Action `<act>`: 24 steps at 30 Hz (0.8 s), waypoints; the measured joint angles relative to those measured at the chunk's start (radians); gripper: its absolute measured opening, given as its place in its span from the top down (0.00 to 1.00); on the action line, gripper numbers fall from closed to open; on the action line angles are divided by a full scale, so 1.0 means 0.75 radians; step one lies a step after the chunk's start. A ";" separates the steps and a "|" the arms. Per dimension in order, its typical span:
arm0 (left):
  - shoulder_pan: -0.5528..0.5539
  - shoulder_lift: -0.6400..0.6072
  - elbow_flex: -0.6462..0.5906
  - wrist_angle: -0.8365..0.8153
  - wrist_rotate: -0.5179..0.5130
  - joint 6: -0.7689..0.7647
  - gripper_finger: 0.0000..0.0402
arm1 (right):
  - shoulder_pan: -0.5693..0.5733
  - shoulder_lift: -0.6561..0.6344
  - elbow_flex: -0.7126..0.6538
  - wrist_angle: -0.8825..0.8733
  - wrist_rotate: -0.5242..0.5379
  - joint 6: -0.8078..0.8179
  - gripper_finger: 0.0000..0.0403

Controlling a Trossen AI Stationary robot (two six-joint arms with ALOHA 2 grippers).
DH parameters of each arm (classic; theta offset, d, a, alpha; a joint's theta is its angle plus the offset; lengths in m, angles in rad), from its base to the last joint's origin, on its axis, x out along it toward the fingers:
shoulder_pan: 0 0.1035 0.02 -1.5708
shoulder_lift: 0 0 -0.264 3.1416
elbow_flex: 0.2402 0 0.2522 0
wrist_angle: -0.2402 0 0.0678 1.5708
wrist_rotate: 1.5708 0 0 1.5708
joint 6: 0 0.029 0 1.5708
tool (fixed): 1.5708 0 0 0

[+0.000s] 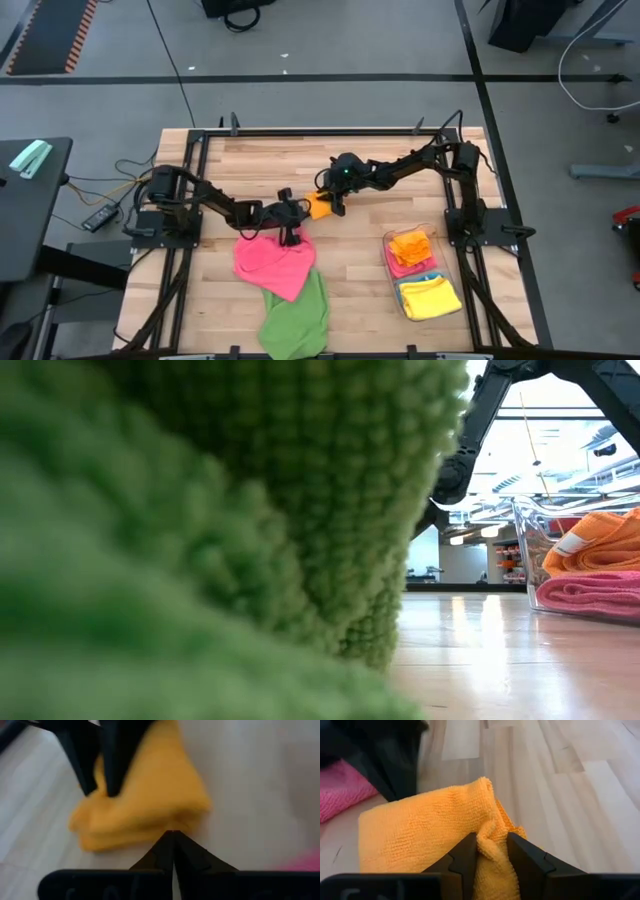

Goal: Fold microfiber towels
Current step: Fold the orange towel

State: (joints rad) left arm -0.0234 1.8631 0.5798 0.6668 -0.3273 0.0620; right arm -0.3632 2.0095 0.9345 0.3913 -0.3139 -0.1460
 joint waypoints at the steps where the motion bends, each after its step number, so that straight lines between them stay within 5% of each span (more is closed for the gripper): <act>1: -0.011 -0.030 -0.003 -0.036 0.007 0.010 0.95 | 0.000 -0.005 -0.003 -0.002 0.001 -0.002 0.71; 10: -0.027 -0.191 -0.002 -0.015 -0.034 -0.079 0.93 | 0.012 -0.002 -0.002 0.002 0.002 0.006 0.71; 24: 0.082 0.096 0.002 0.278 -0.026 -0.245 0.65 | 0.016 -0.001 -0.003 0.004 0.003 0.006 0.71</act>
State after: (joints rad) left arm 0.0383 1.9349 0.5816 0.8757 -0.3467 -0.1215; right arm -0.3515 2.0090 0.9325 0.3946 -0.3119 -0.1417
